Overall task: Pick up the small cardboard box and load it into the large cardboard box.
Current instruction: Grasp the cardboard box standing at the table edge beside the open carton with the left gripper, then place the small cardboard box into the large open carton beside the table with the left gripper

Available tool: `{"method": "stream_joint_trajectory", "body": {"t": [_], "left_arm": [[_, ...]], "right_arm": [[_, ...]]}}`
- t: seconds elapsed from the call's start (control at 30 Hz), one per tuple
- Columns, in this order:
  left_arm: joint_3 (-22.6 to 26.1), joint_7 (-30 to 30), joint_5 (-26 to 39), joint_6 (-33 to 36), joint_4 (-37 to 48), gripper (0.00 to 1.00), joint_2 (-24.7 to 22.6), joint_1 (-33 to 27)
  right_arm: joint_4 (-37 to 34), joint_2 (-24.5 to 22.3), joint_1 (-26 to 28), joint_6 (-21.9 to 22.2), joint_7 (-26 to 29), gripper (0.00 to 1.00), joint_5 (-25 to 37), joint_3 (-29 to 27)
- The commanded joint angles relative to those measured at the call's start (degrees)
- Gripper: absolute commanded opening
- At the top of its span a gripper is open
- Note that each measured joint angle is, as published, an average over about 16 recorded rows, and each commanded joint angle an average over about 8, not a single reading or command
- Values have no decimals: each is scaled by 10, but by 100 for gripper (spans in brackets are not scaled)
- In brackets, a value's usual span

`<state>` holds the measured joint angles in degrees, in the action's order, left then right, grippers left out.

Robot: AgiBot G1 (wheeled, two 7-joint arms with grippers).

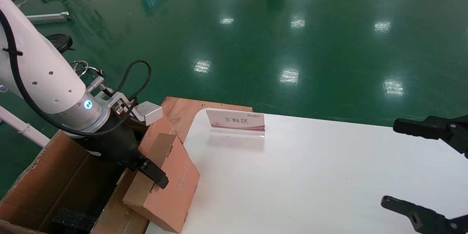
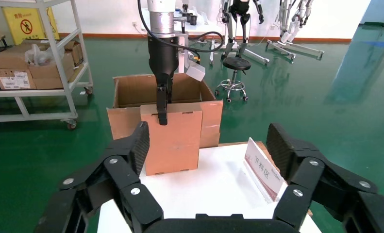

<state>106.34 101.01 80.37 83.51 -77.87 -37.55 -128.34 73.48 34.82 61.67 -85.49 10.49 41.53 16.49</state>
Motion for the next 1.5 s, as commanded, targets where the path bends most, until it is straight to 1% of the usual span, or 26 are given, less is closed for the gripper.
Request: {"method": "stream_joint_trajectory", "body": {"t": [0.03,0.8,0.97,1.07,1.23,1.5], "left_arm": [[0,0,0,0,0,0,0,0],[0,-1,1,1,1,0,-1,-1],[-4,-6,5,5,8,0,-11,-12],[-12,-10,16,20,13,0,-30,-42],[-27,-16,46,48,21,0,-75,-121],[-39,-46,79,66,57,0,-134,-233]], "right_arm": [[0,0,0,0,0,0,0,0],[0,0,0,0,0,0,0,0],[0,0,0,0,0,0,0,0],[0,0,0,0,0,0,0,0],[0,0,0,0,0,0,0,0],[-1,0,0,0,0,0,0,1]]}}
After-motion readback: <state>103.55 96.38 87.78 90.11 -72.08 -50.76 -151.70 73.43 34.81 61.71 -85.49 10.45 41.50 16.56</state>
